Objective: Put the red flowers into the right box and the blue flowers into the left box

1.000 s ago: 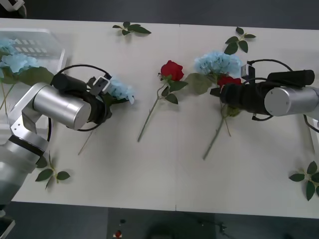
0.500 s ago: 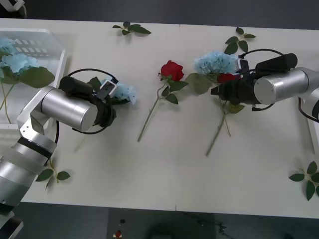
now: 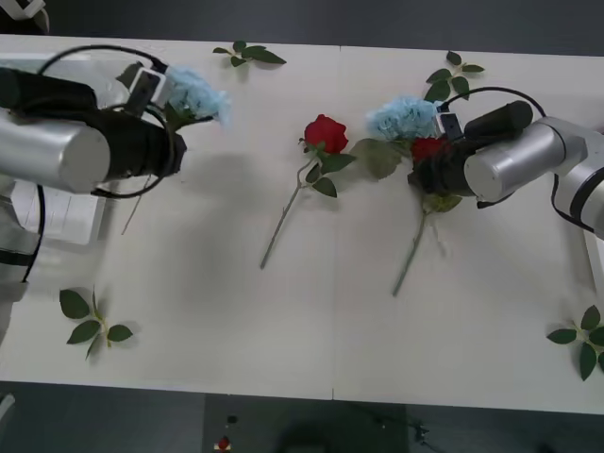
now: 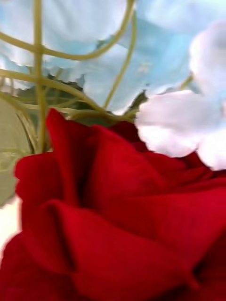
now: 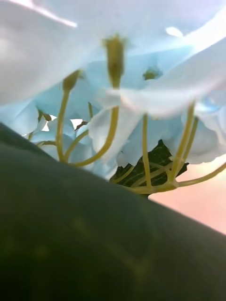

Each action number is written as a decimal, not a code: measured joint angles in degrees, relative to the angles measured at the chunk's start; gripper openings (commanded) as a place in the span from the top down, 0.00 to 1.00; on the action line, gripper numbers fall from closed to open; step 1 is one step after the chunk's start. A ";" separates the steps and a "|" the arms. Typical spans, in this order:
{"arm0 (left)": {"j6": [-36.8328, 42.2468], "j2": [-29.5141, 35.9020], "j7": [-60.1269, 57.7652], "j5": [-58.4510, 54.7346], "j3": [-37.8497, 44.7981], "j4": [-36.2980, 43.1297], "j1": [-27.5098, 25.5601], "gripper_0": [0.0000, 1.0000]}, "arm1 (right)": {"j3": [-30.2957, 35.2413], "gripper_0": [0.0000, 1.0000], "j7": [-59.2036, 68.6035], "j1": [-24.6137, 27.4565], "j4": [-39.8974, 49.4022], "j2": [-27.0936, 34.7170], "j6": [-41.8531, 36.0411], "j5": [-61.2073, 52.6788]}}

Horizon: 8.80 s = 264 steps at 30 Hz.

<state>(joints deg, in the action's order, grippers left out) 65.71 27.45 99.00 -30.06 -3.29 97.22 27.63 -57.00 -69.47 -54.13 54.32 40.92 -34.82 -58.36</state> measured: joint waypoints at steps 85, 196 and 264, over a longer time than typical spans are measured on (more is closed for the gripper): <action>-2.12 -3.09 0.14 -0.83 -20.31 -8.95 9.81 0.00 | 2.88 0.00 14.13 2.80 8.18 13.16 -3.35 -8.62; -18.80 -3.58 0.03 -1.20 -23.14 -14.12 -2.12 0.25 | 0.22 0.00 30.04 7.01 8.78 7.23 -0.03 20.58; 4.29 -8.71 31.68 -77.01 10.71 -1.57 -1.99 1.00 | 2.27 0.00 37.50 6.76 22.73 16.25 -9.89 3.58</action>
<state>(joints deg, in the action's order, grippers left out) 70.01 18.74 130.67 -107.08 7.42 95.65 25.64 -54.73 -31.97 -47.37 77.05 57.18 -44.71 -54.78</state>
